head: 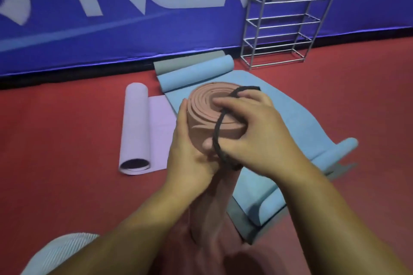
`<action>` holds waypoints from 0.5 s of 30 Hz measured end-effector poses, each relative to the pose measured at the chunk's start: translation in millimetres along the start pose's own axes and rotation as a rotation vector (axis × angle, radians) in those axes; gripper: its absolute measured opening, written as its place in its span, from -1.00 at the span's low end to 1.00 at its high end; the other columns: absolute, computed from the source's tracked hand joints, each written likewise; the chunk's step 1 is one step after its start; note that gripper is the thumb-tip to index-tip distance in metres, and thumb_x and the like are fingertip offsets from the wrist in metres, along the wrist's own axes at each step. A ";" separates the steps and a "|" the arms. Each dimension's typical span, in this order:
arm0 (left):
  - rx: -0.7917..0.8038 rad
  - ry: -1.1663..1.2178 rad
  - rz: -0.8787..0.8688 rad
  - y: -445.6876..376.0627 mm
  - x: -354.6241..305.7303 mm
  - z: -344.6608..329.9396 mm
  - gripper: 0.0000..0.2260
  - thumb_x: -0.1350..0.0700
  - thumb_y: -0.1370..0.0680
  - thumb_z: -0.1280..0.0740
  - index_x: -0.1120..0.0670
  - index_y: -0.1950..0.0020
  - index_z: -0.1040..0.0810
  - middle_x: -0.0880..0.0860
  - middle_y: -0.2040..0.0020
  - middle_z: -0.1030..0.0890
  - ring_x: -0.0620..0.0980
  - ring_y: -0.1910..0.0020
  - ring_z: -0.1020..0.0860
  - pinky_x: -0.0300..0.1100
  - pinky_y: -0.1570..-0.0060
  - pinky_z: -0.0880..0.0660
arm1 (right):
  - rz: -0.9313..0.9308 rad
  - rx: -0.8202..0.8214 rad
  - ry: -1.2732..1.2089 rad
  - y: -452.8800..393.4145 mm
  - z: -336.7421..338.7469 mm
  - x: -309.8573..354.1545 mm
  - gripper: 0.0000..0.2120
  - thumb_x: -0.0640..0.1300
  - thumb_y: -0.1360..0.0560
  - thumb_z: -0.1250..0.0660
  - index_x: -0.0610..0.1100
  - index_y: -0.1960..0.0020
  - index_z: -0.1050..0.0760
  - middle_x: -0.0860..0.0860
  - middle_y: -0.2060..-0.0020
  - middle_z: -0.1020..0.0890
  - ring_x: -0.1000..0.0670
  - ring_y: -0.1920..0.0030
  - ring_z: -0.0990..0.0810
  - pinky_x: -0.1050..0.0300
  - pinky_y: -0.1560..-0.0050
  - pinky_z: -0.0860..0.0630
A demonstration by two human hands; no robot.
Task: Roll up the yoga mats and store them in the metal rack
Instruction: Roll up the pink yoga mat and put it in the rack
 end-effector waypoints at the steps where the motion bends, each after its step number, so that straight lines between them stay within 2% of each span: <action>1: 0.009 -0.013 -0.012 -2.7 2.8 -0.5 0.06 0.11 -0.31 -0.55 -0.35 -0.59 0.02 -0.10 -0.55 -0.33 -0.08 -0.50 -0.37 0.09 -0.41 -0.41 | -0.002 0.011 0.048 -2.7 -1.7 1.7 -0.28 0.14 -0.16 -0.62 0.08 -0.30 -0.59 0.41 0.03 -0.44 0.13 -0.28 -0.34 0.50 -0.22 -0.29; 4: 0.125 0.030 -0.060 -1.3 4.7 7.0 0.07 0.07 -0.35 -0.56 -0.26 -0.62 0.10 -0.10 -0.56 -0.31 -0.02 -0.51 -0.36 0.13 -0.41 -0.40 | -0.005 -0.017 0.058 -5.9 -3.9 3.4 -0.27 0.08 -0.13 -0.67 0.03 -0.28 -0.61 0.42 0.11 -0.37 0.06 -0.25 -0.38 0.54 -0.11 -0.27; 8: 0.290 0.160 -0.094 4.1 -0.4 28.1 -0.10 0.08 -0.43 -0.34 -0.13 -0.66 0.10 -0.10 -0.59 -0.27 0.01 -0.55 -0.29 0.19 -0.50 -0.25 | 0.048 -0.095 0.047 -5.1 -9.2 1.7 -0.34 0.12 -0.16 -0.66 -0.02 -0.22 -0.64 0.41 0.12 -0.47 0.05 -0.18 -0.41 0.50 -0.11 -0.31; 11: 0.262 0.255 -0.154 7.2 -12.1 29.7 -0.29 0.10 -0.55 -0.26 0.03 -0.65 -0.03 -0.09 -0.56 -0.34 0.00 -0.55 -0.29 0.10 -0.53 -0.22 | 0.099 -0.074 0.079 -5.9 -12.4 7.1 -0.35 0.20 -0.18 -0.54 0.02 -0.24 -0.62 0.33 0.05 -0.55 -0.01 -0.21 -0.42 0.34 -0.16 -0.38; 13: 0.248 0.285 -0.176 8.3 -19.5 27.1 -0.41 0.05 -0.59 -0.24 0.03 -0.60 -0.14 -0.08 -0.50 -0.41 0.03 -0.52 -0.34 -0.01 -0.48 -0.28 | 0.105 -0.061 0.086 -6.3 -12.9 9.2 -0.34 0.21 -0.19 -0.50 0.05 -0.27 -0.60 0.40 0.07 -0.47 -0.04 -0.23 -0.43 0.19 -0.17 -0.45; 15: 0.228 0.289 -0.163 7.8 -18.9 27.6 -0.41 -0.04 -0.60 -0.28 0.05 -0.59 -0.18 -0.05 -0.48 -0.44 0.05 -0.49 -0.38 0.03 -0.45 -0.32 | 0.101 -0.047 0.092 -6.3 -13.1 11.3 -0.32 0.20 -0.20 -0.48 0.08 -0.31 -0.58 0.46 0.08 -0.37 -0.02 -0.24 -0.43 0.11 -0.17 -0.50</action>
Point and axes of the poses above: each hand's wrist, its own y-axis away from the middle knuckle, its own z-axis out of the back of the hand, x = y × z, the point moved 2 cm from there along -y, towards the middle knuckle
